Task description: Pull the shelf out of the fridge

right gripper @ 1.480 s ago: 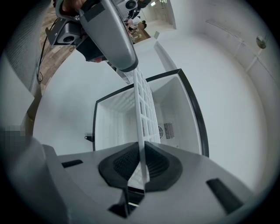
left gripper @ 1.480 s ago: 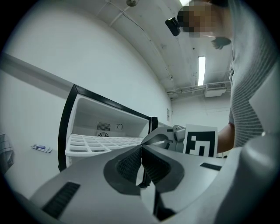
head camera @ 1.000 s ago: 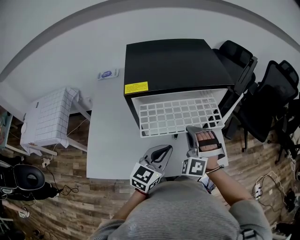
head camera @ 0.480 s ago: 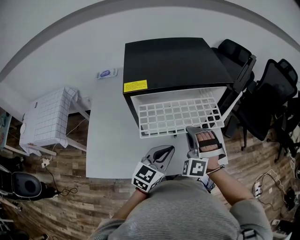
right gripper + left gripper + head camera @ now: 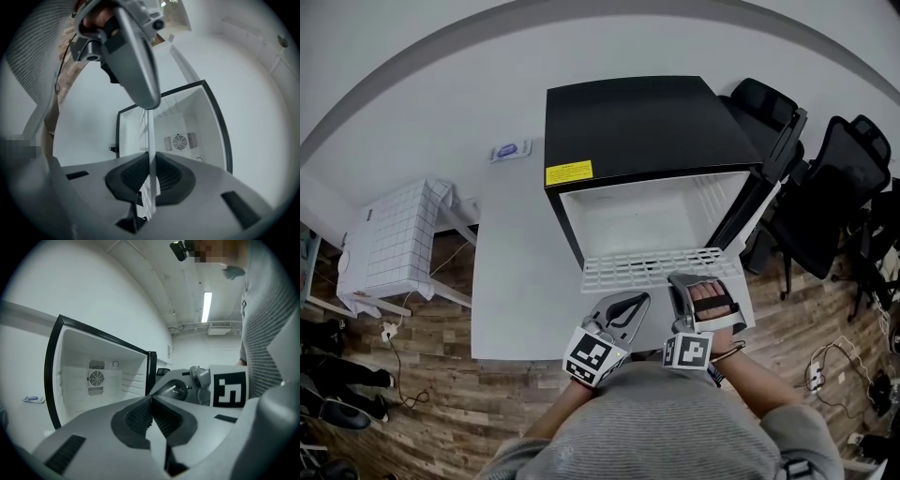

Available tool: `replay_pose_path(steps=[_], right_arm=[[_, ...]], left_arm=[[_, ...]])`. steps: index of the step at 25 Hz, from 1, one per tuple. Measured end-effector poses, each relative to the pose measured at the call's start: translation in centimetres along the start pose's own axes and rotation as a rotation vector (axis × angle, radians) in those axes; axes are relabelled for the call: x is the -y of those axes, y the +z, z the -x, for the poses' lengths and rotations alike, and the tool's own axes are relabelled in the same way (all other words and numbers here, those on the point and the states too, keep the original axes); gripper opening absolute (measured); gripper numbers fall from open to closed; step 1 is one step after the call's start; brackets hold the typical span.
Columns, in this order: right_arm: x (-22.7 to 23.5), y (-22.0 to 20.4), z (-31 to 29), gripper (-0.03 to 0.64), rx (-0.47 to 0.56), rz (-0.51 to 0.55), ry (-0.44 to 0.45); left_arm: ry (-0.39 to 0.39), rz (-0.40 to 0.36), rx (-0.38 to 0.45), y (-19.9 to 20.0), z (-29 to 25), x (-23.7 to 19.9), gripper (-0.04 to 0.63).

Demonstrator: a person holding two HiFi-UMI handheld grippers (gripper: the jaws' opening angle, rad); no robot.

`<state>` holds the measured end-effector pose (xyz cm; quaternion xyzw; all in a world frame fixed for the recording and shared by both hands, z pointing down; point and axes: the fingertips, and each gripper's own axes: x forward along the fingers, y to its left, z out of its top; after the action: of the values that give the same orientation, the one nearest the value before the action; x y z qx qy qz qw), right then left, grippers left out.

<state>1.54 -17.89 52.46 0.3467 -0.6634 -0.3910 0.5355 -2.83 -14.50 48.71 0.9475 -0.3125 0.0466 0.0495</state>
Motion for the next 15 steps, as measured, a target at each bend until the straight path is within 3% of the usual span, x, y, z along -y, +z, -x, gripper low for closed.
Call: replay_pose_path(steps=[4,11,15], right_arm=[[-1.7,-1.0,0.0,0.035,-0.020,-0.022,0.037],[-0.5,-1.4,-0.2,0.035,-0.014,-0.041,0.043],[-0.4,-1.3,-0.7,0.035,0.005,-0.129,0.089]], left_arm=[[-0.014,-0.002,-0.004,0.1,-0.3,0.1,0.011],[-0.025,-0.016,0.017,1.2,-0.9,0.1,0.011],[-0.021,-0.018,0.028,1.5,-0.7,0.0,0.011]])
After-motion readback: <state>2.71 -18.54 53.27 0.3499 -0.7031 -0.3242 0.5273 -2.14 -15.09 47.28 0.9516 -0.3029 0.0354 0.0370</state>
